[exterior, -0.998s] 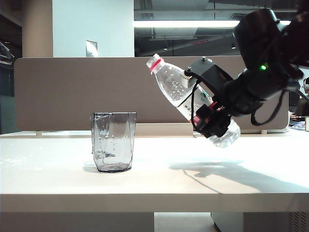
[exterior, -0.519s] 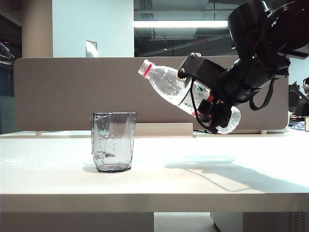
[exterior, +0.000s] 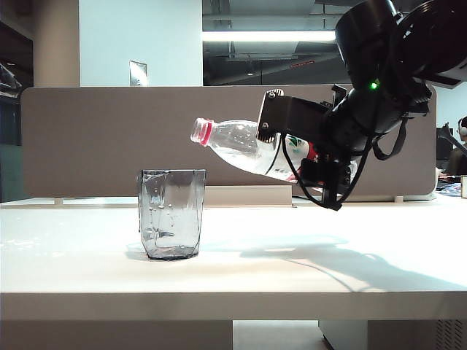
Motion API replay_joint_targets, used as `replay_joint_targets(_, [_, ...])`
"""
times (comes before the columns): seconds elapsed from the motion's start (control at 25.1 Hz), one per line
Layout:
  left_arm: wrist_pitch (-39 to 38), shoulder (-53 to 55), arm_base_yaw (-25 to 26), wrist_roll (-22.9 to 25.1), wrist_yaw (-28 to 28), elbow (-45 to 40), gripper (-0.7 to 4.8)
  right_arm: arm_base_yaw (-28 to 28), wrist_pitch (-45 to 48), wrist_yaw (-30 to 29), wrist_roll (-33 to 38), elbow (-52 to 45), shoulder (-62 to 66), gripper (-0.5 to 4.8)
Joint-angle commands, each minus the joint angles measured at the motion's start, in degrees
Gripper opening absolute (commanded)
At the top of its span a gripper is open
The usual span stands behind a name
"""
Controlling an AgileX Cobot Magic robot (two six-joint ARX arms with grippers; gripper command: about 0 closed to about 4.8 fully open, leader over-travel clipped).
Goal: Pick up the mineral water bottle on the table and pour water into the mug until it's half full.
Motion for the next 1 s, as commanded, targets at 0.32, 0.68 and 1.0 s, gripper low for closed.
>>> replay_joint_targets(0.32, [0.74,-0.02,0.07,-0.15,-0.09,0.35,-0.05,0.76,6.97,3.91,-8.46,0.74,-0.74,2.25])
replay_joint_targets(0.68, [0.74,-0.02,0.07,-0.17,-0.09,0.35,-0.05,1.07,6.05,6.75,-10.75,5.6,-0.74,2.25])
replay_joint_targets(1.0, [0.74,-0.02,0.07,-0.15,-0.09,0.35,-0.05,2.34,5.92,6.97,-16.26,6.34,-0.74,2.25])
